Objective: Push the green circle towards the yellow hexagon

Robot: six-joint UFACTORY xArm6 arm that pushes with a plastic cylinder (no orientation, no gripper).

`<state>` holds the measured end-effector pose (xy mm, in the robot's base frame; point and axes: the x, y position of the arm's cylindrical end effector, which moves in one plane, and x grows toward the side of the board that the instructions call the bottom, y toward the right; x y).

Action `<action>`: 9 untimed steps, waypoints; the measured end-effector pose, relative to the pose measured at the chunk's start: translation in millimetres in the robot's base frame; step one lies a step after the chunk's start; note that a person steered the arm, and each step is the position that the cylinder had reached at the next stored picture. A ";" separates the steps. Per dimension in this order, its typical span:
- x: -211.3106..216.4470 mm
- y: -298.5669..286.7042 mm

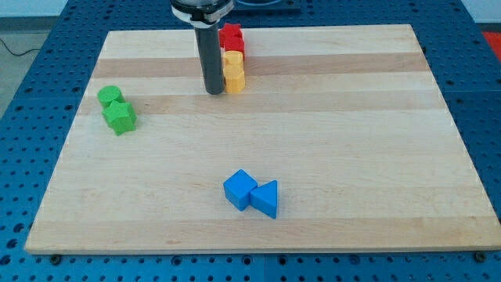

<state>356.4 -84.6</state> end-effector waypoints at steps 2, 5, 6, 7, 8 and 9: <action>-20.4 -97.7; 24.5 -211.5; 24.5 -169.1; 24.5 -124.3; 24.5 -112.7; 24.5 -106.5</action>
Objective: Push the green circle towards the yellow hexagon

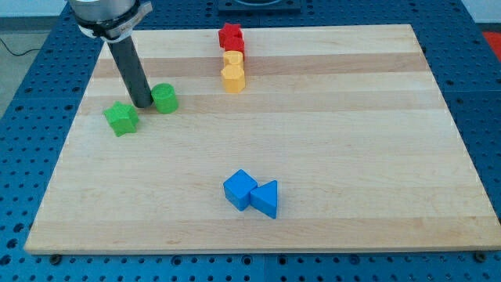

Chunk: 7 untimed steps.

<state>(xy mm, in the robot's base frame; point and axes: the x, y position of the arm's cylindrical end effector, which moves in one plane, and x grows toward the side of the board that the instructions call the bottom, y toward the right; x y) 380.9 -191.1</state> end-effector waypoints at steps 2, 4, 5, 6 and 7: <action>-9.0 39.4; -11.9 63.8; -6.7 53.0; 6.9 55.8; 7.1 75.6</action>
